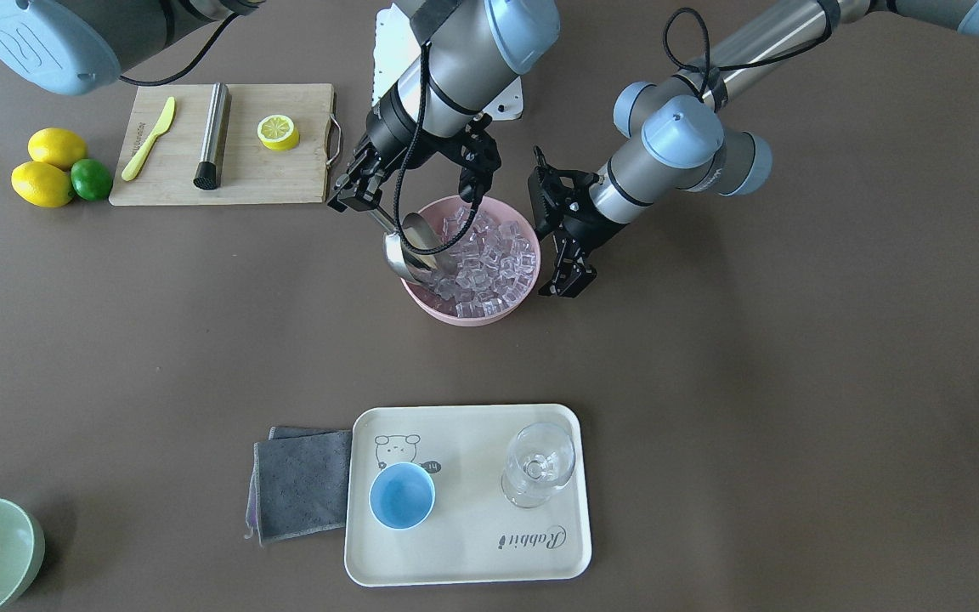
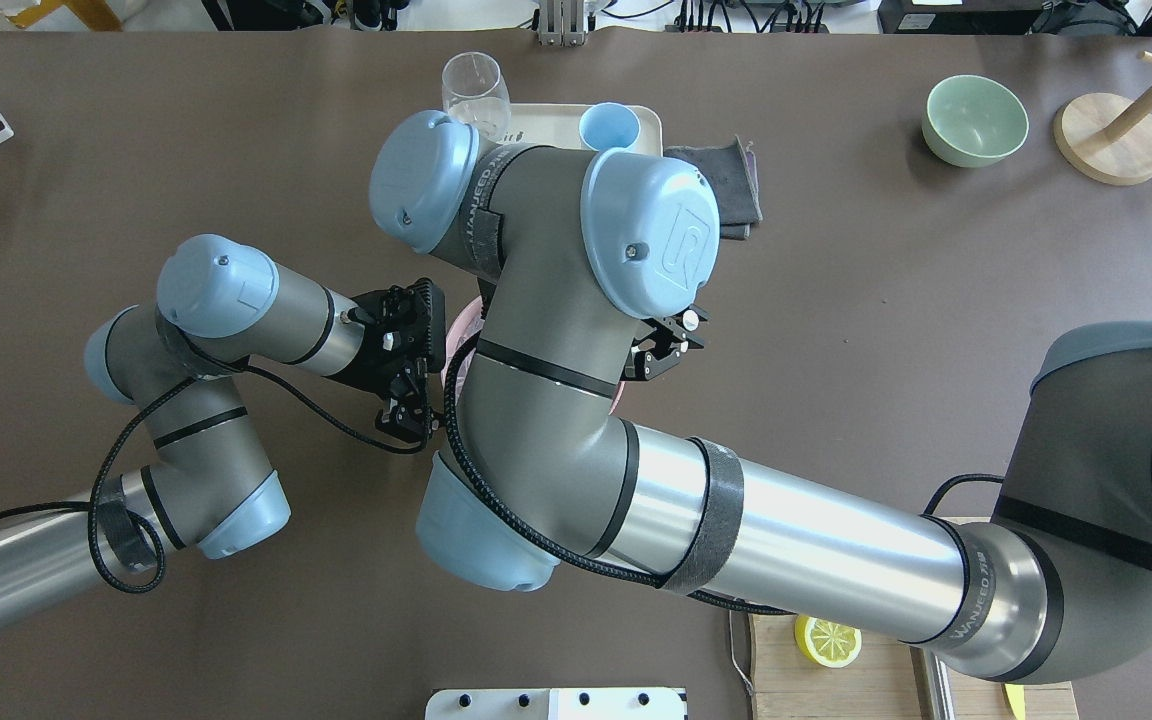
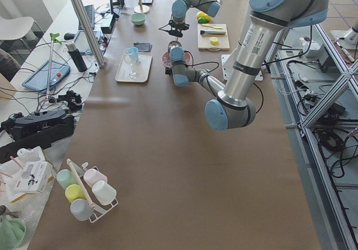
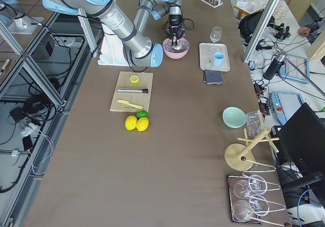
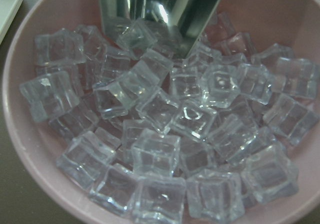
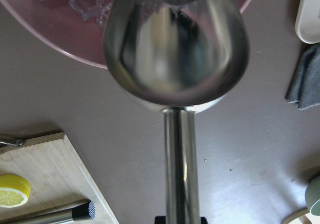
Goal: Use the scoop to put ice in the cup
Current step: 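Dip the scoop into the ice with right gripper while left gripper holds bowl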
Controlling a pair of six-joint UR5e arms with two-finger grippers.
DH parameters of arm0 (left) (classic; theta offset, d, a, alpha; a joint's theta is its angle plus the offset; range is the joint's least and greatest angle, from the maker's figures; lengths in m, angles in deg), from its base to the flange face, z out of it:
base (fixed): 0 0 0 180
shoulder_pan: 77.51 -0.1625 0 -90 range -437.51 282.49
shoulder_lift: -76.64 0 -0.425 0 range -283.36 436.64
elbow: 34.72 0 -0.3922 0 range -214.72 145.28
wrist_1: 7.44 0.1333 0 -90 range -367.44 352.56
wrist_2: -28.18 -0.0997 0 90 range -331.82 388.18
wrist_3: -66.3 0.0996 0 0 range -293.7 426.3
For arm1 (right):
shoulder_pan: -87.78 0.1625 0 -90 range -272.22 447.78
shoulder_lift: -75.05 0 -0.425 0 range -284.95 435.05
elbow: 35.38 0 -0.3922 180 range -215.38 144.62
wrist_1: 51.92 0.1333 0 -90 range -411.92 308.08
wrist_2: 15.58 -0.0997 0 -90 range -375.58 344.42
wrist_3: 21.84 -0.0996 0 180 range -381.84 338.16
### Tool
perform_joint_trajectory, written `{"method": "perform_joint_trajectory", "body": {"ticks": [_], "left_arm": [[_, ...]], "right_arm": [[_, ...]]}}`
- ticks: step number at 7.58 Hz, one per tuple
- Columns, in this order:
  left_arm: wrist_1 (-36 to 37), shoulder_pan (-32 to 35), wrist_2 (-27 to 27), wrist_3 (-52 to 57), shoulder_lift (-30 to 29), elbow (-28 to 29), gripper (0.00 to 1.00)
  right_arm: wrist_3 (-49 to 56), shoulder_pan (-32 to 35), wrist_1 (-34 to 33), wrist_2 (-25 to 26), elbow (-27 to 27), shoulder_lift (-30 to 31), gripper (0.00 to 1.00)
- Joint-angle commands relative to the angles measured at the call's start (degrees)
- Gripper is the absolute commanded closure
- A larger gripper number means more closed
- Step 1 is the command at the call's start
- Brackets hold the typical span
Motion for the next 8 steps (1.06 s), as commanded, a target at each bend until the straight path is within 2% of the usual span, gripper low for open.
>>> {"method": "perform_joint_trajectory", "body": {"ticks": [1,2,4,8], "left_arm": [[0.00,0.00,0.00,0.00,0.00,0.00,0.01],[0.00,0.00,0.00,0.00,0.00,0.00,0.01],[0.00,0.00,0.00,0.00,0.09,0.00,0.01],[0.00,0.09,0.09,0.00,0.09,-0.09,0.01]], "right_arm": [[-1.17,-0.71,4.56,0.23,-0.03,0.32,1.00],[-1.61,-0.80,6.23,0.14,-1.51,1.02,1.00],[-1.61,-0.80,11.93,0.32,-10.02,9.06,1.00],[-2.40,-0.80,25.04,1.37,-8.92,14.11,1.00]]}}
